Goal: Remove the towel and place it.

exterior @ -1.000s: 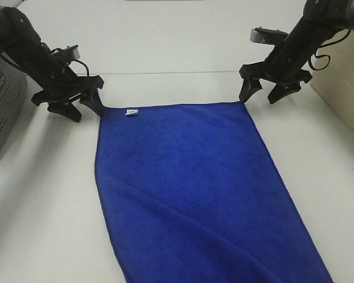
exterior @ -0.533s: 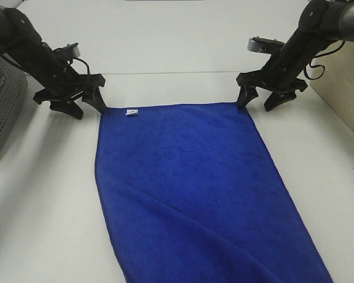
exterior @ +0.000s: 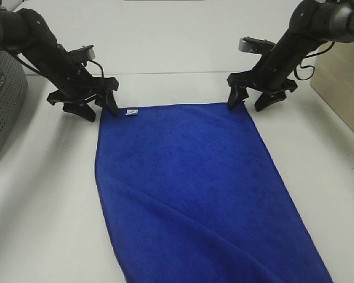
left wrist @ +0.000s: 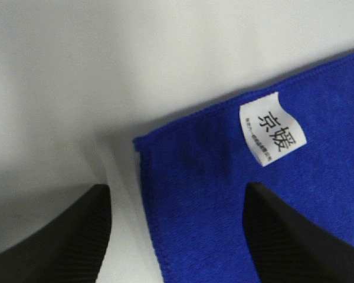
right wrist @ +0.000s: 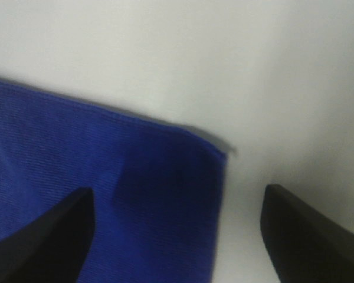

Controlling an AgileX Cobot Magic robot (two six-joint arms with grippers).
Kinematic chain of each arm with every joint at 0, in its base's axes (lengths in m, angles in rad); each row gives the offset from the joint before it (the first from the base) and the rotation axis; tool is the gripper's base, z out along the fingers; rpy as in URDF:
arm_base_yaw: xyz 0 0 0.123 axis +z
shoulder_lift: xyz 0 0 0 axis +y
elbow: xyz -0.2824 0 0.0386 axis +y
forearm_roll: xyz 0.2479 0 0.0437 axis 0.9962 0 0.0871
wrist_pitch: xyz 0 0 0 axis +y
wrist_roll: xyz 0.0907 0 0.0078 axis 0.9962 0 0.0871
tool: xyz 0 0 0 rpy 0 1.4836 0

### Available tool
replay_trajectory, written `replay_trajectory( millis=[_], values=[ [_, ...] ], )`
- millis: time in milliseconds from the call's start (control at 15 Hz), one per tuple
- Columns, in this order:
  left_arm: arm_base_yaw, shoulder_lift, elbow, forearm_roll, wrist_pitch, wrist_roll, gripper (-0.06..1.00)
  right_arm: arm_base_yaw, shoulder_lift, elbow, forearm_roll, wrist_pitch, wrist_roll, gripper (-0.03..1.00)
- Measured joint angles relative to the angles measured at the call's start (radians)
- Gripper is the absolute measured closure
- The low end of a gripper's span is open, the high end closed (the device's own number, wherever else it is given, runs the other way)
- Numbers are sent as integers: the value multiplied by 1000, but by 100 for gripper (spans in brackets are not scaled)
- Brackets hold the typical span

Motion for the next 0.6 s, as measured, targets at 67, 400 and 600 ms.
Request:
replay_trajectory(
  millis=[67, 400, 600],
  values=[
    [-13, 0, 0, -2, -4, 0, 33, 22, 1, 0, 8, -6, 0, 20],
    [-52, 3, 0, -37, -37, -1, 33, 43, 5, 0, 23, -17, 0, 23],
    [-52, 11, -1, -41, -42, -1, 41, 43, 8, 0, 23, -25, 0, 32]
  ],
)
